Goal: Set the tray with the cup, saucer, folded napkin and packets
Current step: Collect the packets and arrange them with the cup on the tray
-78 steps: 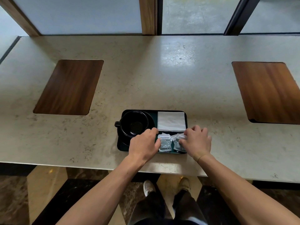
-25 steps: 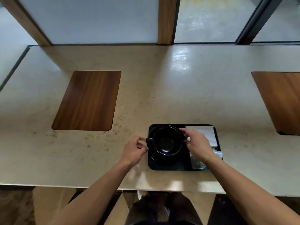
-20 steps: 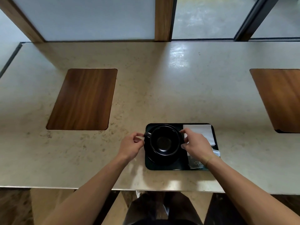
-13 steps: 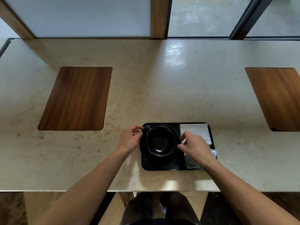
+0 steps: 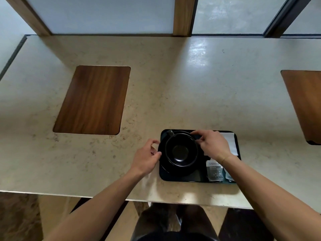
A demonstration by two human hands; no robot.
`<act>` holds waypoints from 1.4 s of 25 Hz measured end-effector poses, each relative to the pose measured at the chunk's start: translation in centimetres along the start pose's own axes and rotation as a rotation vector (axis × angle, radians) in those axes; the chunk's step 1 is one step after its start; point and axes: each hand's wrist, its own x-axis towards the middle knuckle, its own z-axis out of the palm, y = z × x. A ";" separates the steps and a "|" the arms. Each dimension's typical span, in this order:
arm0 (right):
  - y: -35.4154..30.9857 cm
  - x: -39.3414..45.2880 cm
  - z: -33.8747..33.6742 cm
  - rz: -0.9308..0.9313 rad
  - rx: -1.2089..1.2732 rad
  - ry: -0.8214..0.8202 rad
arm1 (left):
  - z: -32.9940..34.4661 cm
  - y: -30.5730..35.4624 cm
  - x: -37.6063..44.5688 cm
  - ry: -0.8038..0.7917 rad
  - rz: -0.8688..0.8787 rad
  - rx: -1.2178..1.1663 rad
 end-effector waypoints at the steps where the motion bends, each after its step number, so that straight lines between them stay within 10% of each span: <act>1: 0.3 -0.3 0.0 0.009 -0.004 0.005 | -0.1 0.1 0.5 0.004 0.017 0.017; 35: 0.7 -0.8 -0.1 0.080 0.006 -0.066 | -1.1 -0.2 0.1 -0.144 0.014 -0.025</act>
